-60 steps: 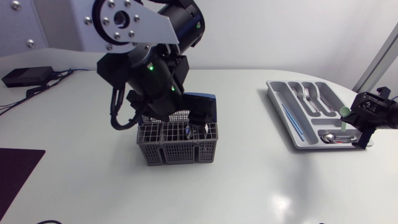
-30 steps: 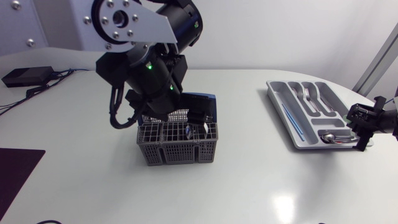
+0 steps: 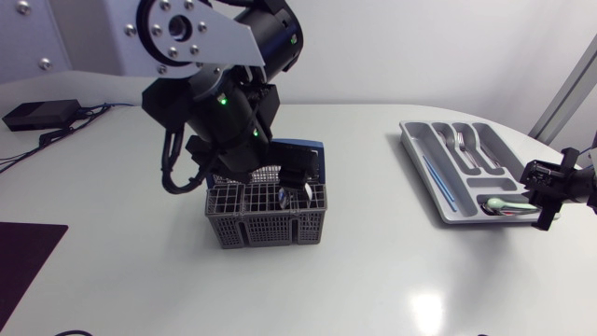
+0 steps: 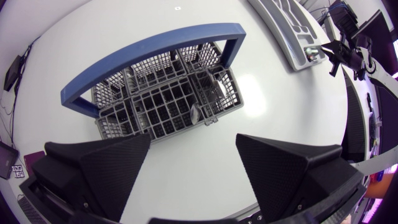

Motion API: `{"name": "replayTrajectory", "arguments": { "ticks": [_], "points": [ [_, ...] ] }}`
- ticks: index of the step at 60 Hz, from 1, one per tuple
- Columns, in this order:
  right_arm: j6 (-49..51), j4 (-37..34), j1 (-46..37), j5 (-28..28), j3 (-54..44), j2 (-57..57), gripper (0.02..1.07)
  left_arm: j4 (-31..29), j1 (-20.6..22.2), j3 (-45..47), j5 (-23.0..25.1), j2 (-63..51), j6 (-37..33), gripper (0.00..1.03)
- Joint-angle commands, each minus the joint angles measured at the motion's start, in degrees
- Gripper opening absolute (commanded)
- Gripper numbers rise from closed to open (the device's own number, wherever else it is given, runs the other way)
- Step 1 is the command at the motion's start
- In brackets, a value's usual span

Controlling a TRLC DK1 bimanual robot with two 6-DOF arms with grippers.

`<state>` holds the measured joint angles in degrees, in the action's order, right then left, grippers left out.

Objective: Unload the cutlery basket into the drawer organizer.

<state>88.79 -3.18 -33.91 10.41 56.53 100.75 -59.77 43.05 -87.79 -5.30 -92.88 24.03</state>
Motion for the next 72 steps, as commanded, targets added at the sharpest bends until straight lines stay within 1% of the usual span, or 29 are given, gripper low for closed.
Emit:
{"name": "replayTrajectory", "arguments": {
  "ticks": [1,6,9,16,24,30,33,41,52,60,64,72],
  "points": [
    [1.6,0.3,0.0,-0.7,-1.5,1.1,0.38,-1.2,-0.8,1.1,-0.7,1.8,0.2,0.97],
    [1.2,0.2,0.2,-1.0,-1.5,1.1,0.45,-1.4,-0.9,1.3,-0.7,2.3,0.1,0.97],
    [0.9,0.1,0.2,-1.1,-1.4,1.0,0.53,-1.5,-0.9,1.4,-0.7,2.4,0.0,0.97],
    [0.1,-0.1,0.4,-1.5,-1.5,0.0,0.66,-1.5,-1.1,1.7,-0.7,2.7,-0.1,0.97],
    [-1.1,-0.1,0.9,-1.4,-1.9,-2.2,0.78,-1.4,-1.0,1.9,-0.7,2.8,0.1,0.97],
    [-2.9,-0.2,1.5,-1.4,-2.4,-4.1,0.92,-1.2,-0.8,1.8,-0.7,2.7,0.1,0.97],
    [-3.8,-0.3,1.9,-1.4,-2.9,-5.2,0.96,-1.1,-0.8,1.8,-0.7,2.6,0.0,0.97],
    [-6.0,-1.7,3.2,-0.5,-4.7,-9.0,0.98,-0.9,-0.8,2.1,-0.7,2.4,-1.3,0.97],
    [-10.7,-7.4,6.3,2.9,-7.1,-16.6,0.98,-0.6,-0.5,2.4,-0.3,1.3,-1.4,0.96],
    [-14.3,-12.7,10.1,4.8,-8.7,-22.0,0.98,0.4,-0.2,2.6,0.5,0.7,-4.0,0.96],
    [-16.0,-14.4,12.4,5.1,-10.0,-24.6,0.98,0.5,-0.4,2.6,1.8,0.5,-5.1,0.96],
    [-18.8,-16.9,16.3,5.4,-12.1,-28.9,0.98,1.4,-0.2,3.1,2.1,0.4,-6.6,0.96]
  ]
}}
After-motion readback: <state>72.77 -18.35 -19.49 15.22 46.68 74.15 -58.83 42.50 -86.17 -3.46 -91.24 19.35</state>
